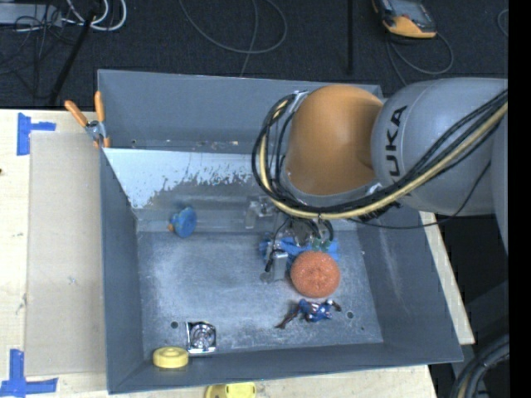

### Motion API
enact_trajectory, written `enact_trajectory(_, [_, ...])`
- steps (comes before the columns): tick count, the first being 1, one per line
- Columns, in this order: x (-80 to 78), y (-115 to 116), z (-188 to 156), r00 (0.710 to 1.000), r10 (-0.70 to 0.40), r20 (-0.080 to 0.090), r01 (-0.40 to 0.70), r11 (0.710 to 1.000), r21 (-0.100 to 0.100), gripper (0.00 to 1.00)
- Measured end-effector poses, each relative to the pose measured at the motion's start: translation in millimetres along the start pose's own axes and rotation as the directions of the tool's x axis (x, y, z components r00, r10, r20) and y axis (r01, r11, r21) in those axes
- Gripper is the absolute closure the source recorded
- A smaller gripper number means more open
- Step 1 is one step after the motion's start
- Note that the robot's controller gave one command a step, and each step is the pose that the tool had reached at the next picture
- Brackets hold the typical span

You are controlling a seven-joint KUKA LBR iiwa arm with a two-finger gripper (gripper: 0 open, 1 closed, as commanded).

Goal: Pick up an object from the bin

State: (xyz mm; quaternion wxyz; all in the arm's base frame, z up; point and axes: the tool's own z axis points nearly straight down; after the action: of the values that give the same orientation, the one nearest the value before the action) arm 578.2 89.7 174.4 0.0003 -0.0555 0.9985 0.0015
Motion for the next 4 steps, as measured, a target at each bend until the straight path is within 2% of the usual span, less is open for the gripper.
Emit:
enact_trajectory(1, [-6.3,-32.4,12.9,0.999,0.036,0.0,-0.036,0.999,0.004,0.0])
enact_trajectory(2, [39.9,-69.5,20.5,0.998,0.059,0.0,-0.059,0.998,0.002,0.0])
enact_trajectory(3, [52.6,-85.1,29.6,0.997,0.082,-0.007,-0.082,0.997,0.004,0.0])
enact_trajectory(4, [-0.6,-87.8,65.3,0.986,0.166,0.008,-0.166,0.986,0.002,0.0])
